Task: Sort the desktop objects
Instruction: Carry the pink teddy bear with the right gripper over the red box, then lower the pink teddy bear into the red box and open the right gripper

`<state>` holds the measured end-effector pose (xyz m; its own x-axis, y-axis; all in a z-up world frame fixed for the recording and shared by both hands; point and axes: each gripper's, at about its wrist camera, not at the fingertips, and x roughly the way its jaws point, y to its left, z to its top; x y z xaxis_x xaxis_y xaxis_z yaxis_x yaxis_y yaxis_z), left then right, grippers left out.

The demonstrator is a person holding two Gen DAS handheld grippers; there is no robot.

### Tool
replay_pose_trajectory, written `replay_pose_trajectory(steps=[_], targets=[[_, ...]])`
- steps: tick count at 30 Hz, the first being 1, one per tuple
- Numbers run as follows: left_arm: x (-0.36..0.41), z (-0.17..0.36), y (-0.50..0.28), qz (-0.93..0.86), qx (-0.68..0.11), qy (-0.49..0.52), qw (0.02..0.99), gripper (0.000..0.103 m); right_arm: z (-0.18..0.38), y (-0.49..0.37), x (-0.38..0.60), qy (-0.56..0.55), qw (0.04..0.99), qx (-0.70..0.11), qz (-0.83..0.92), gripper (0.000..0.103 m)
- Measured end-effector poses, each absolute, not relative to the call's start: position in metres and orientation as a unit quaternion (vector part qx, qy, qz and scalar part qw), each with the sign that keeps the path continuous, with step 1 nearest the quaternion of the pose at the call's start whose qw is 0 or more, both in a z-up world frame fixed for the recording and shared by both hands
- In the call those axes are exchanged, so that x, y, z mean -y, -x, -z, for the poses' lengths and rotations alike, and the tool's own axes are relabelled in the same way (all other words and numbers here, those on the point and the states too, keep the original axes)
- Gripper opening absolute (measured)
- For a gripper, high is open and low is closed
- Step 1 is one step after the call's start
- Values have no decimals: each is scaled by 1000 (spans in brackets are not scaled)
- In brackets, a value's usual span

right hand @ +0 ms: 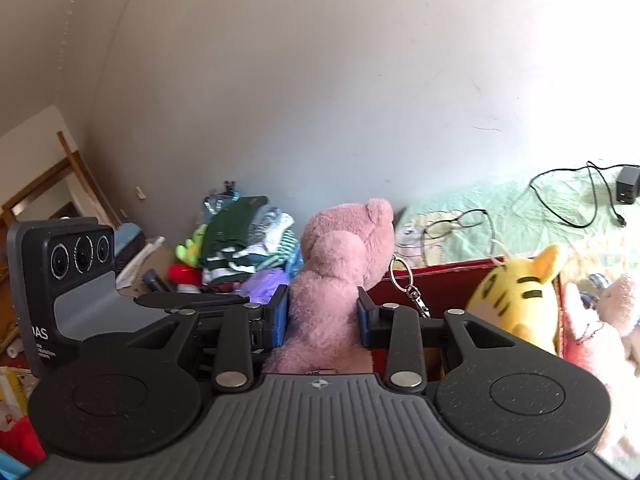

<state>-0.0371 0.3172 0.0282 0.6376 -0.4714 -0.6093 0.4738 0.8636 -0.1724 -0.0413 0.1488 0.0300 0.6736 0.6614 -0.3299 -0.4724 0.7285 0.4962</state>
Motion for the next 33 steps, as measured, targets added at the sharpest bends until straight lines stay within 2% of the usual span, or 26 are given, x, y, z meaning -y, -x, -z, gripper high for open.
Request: replay_pose_trajectory(steps=[6, 18, 24, 27, 31, 33], targets=[[-312, 4, 12, 254, -368, -18, 894, 43, -3, 21, -149, -196, 894, -278, -292, 35], [-296, 58, -7, 229, -440, -49, 867, 43, 29, 6, -170, -106, 910, -324, -238, 33], [-292, 62, -12, 214, -452, -70, 863, 42, 39, 2, -171, -108, 916, -320, -216, 32], [-290, 63, -12, 208, -460, -82, 859, 46, 43, -2, -173, -103, 917, -327, -204, 31], [-291, 64, -12, 206, -461, -81, 859, 47, 44, -3, -174, -98, 917, -330, -200, 31], [-292, 62, -11, 207, -462, -78, 859, 51, 44, -5, -176, -98, 915, -337, -199, 33]])
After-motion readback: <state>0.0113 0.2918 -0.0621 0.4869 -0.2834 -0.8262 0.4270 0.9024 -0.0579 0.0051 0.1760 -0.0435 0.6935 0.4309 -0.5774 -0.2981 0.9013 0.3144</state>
